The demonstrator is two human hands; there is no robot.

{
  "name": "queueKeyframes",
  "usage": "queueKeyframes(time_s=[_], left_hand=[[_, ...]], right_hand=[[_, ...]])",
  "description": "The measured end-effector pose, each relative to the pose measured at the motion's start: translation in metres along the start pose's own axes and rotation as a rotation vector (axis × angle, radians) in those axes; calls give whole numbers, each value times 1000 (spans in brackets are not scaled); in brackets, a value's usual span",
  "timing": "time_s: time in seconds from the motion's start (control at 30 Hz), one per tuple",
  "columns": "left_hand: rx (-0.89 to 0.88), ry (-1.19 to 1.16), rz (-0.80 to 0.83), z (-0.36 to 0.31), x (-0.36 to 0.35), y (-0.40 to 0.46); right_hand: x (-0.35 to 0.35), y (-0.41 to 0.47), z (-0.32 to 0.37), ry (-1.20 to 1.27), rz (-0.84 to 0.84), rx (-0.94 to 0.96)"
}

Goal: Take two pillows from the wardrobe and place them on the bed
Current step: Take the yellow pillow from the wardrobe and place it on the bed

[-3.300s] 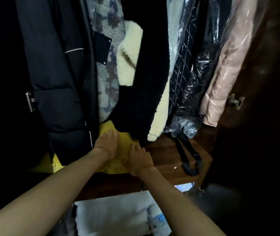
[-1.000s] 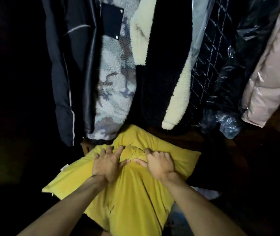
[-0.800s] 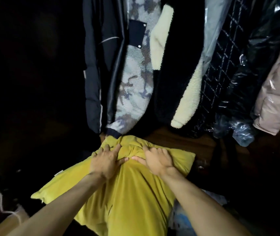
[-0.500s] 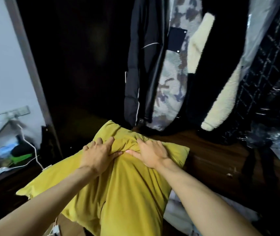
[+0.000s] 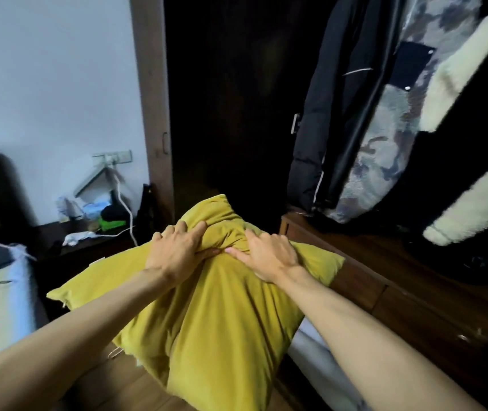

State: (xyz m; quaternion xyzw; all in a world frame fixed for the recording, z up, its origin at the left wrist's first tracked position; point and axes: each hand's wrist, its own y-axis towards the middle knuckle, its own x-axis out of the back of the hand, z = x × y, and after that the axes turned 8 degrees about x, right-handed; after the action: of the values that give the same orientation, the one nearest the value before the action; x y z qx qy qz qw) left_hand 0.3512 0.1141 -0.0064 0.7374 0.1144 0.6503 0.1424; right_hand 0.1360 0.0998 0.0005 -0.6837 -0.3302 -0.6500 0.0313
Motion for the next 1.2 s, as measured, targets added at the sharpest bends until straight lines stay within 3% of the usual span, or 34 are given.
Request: queueKeyframes(time_s=[0.2, 0.4, 0.5, 0.67, 0.93, 1.1, 1.2], left_hand=[[215, 87, 24, 48, 11, -56], [533, 147, 118, 147, 31, -134], [633, 231, 101, 211, 47, -168], [631, 442, 72, 296, 72, -206], [575, 773, 50, 395, 129, -224], [543, 831, 110, 465, 119, -216], [441, 887, 152, 501, 91, -199]], right_hand=[[-27, 16, 54, 150, -24, 193], [-55, 60, 179, 310, 48, 450], [-62, 90, 254, 432, 167, 565], [-51, 142, 348, 633, 393, 690], [-33, 247, 484, 617, 214, 939], [-35, 331, 582, 685, -200, 1147], [-40, 395, 649, 659, -209, 1288]])
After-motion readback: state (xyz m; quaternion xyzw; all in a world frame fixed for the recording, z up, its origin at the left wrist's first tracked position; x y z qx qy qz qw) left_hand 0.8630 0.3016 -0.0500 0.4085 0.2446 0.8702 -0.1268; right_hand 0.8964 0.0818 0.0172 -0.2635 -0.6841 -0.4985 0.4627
